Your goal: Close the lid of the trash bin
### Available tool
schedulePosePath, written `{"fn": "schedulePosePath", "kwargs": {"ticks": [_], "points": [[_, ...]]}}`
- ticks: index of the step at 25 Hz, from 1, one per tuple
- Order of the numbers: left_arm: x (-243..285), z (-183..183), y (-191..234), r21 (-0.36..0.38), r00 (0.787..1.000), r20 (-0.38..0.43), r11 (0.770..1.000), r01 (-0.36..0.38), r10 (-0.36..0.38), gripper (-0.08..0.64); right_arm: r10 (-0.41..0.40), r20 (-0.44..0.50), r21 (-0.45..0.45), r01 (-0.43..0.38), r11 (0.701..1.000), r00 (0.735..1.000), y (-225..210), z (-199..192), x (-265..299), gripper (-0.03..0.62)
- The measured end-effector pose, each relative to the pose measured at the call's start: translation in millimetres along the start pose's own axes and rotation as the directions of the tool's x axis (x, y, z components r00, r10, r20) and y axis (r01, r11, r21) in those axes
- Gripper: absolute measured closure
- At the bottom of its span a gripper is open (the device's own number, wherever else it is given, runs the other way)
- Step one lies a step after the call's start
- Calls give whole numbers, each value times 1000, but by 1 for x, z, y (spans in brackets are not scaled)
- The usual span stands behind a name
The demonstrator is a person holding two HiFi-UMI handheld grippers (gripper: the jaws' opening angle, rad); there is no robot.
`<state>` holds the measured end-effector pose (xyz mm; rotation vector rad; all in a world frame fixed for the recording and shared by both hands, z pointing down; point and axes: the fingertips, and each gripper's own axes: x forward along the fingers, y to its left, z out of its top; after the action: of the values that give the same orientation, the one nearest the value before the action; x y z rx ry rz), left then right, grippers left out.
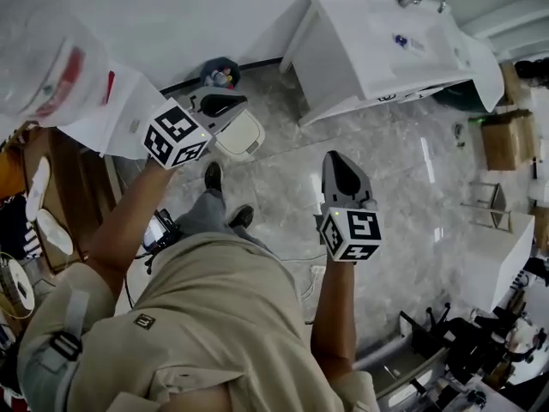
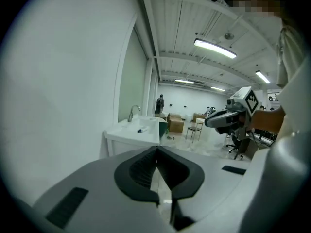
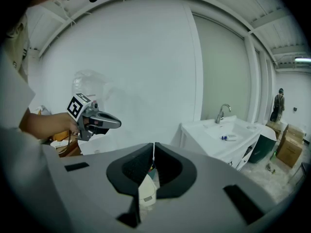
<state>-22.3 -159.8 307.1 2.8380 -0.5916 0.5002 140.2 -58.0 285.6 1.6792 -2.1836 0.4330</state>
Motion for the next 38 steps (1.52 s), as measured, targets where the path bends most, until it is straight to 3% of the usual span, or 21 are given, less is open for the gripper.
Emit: {"fn": "schedulePosePath", "kwargs": {"ticks": [8,14,19,38], "points": [[-62,74,-48,114,991,136,993,-24,9,545,31,110,-14,-30,999,993,18,38,-39,567],[-99,111,-85,249,984,181,967,-53,7,545,38,211,-61,-25,998,977,27,71,-73,569],[-119,131,-118,249,980,199,966,-72,22,545,52,257,-123,-21,992,965,33,92,-103,571],[-116,126,-158,253,986,164,966,-57,15,545,41,267,-81,-20,997,963,10,75,-134,571]]}}
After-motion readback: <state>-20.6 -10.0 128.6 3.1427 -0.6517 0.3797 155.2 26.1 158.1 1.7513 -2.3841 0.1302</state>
